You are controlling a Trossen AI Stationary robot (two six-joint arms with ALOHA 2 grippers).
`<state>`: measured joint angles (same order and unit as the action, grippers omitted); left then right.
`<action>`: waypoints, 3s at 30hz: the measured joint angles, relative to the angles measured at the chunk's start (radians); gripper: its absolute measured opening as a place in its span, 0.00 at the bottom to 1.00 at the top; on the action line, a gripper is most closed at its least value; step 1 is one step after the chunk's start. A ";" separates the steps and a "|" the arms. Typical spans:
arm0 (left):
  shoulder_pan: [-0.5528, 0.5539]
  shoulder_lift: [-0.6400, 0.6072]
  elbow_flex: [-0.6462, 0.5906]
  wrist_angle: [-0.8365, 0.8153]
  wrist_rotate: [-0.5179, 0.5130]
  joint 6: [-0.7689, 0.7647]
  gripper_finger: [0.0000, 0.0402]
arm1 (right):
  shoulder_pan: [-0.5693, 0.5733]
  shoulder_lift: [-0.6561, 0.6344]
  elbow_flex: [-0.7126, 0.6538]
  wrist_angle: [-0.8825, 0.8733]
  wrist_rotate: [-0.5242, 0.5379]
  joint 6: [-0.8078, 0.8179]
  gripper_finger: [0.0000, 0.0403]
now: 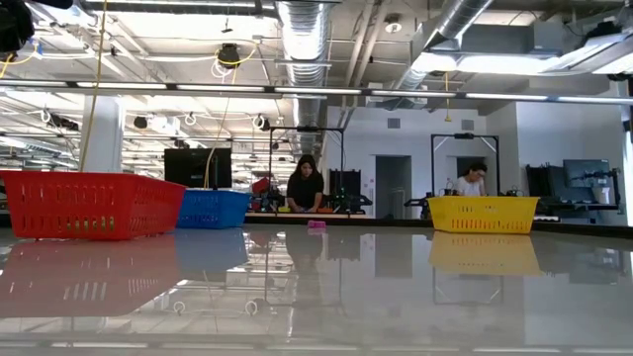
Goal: Sort Halloween decoration
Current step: Put the green skeleton toy into the red bin, then put the violet skeleton toy into the blue bin
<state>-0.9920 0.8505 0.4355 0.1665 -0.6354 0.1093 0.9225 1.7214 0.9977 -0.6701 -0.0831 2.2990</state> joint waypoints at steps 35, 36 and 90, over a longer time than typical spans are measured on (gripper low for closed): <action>0.000 0.000 0.000 0.010 0.000 -0.004 0.00 | -0.598 0.073 0.172 0.806 0.397 -1.425 0.21; 0.000 0.000 0.000 0.010 0.000 -0.012 0.00 | -0.629 0.105 0.185 0.892 0.375 -1.502 0.21; 0.039 0.035 0.000 -0.103 -0.106 -0.139 0.00 | -1.306 0.644 1.086 -0.223 0.294 -1.839 0.65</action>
<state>-0.9531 0.8852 0.4355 0.0638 -0.7411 -0.0296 -0.3834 2.3658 2.0838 -0.8927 0.2111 0.4597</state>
